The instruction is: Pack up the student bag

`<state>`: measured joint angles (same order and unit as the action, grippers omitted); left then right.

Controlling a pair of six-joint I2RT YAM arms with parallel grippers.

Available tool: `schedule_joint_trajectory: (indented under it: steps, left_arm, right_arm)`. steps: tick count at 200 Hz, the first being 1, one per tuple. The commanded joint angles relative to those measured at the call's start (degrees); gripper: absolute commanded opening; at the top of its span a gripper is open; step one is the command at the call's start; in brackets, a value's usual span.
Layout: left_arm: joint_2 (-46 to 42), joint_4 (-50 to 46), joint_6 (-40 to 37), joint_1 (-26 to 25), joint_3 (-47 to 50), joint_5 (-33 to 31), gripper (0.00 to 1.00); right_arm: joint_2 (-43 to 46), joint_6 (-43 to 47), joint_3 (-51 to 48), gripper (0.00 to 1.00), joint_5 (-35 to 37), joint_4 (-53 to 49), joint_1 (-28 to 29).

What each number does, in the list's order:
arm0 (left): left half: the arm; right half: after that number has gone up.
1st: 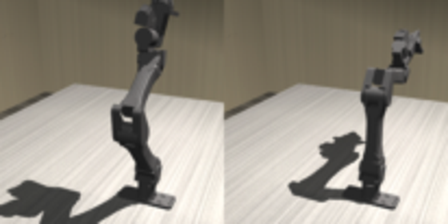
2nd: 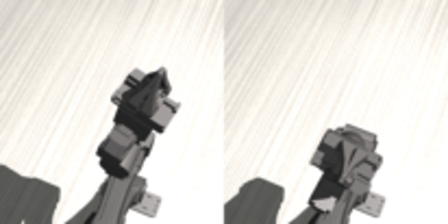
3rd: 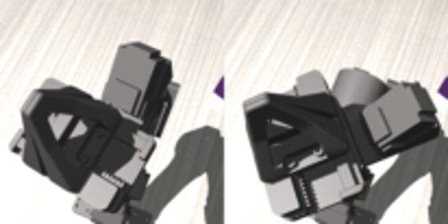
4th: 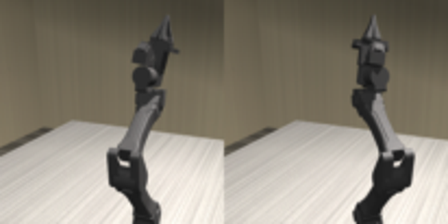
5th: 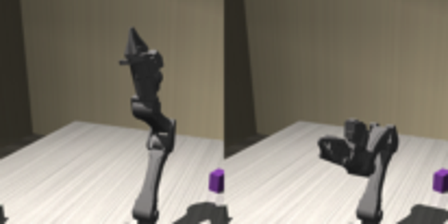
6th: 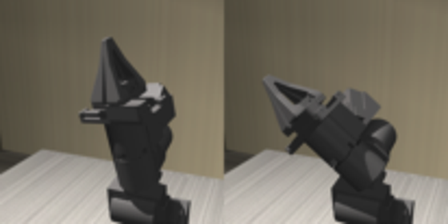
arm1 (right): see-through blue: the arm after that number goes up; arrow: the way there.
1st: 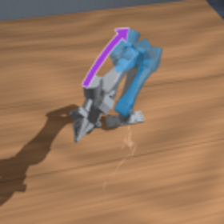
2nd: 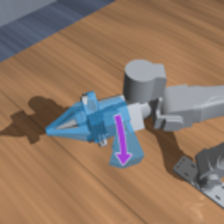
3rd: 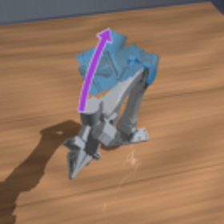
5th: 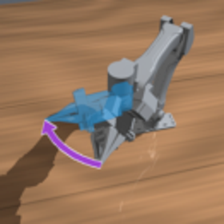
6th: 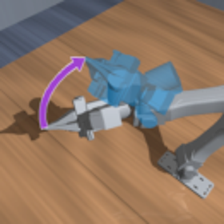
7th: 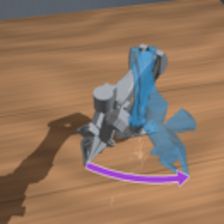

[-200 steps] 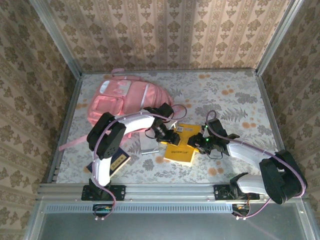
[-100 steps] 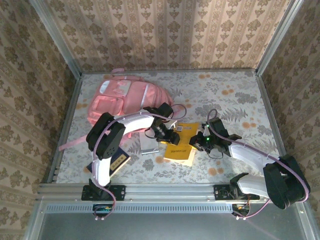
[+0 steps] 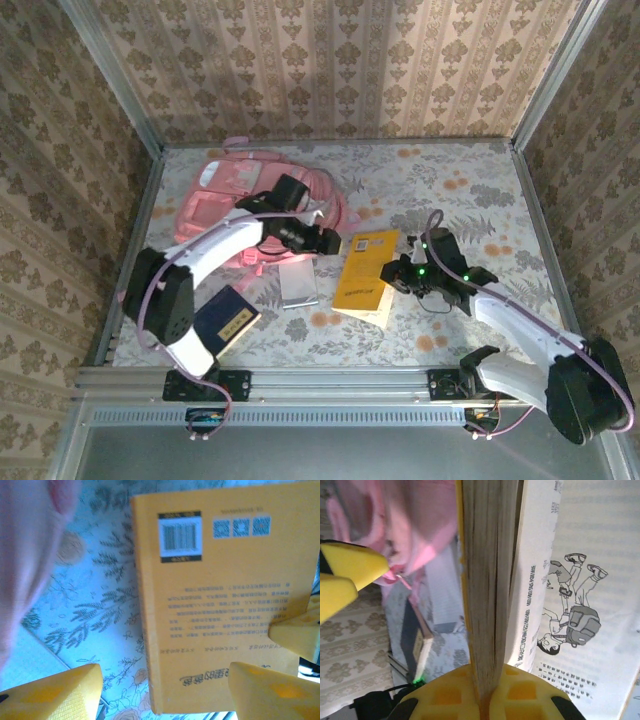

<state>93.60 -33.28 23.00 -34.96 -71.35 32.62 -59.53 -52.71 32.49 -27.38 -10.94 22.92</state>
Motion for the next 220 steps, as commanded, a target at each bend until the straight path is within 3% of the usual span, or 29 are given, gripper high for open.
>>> schedule_joint_trajectory:
  steps: [1,51,144,168,197,220]
  left_arm:
    - [-3.58,4.48,4.14,2.70,3.64,7.01,0.70]
    - [-5.08,16.94,11.58,5.23,8.94,17.84,0.74]
    - [-4.19,41.79,27.74,3.56,13.48,27.28,0.72]
    - [-4.49,45.63,29.51,2.88,13.43,28.50,0.64]
    - [-5.54,48.76,30.66,2.79,13.89,29.06,0.40]
    - [-5.99,51.96,31.83,2.45,13.89,30.18,0.28]
  right_arm:
    - [4.17,0.01,3.15,0.00,-2.38,3.71,-0.49]
    - [5.68,-2.45,3.81,0.00,-8.65,14.16,-0.66]
    - [7.87,-4.86,3.36,0.00,-9.74,21.93,-0.48]
    - [7.75,-4.44,3.37,0.00,-9.42,21.46,-0.45]
    - [7.81,-3.06,3.37,0.00,-8.45,19.49,-0.44]
    - [7.61,-2.46,3.14,0.00,-7.81,18.84,-0.42]
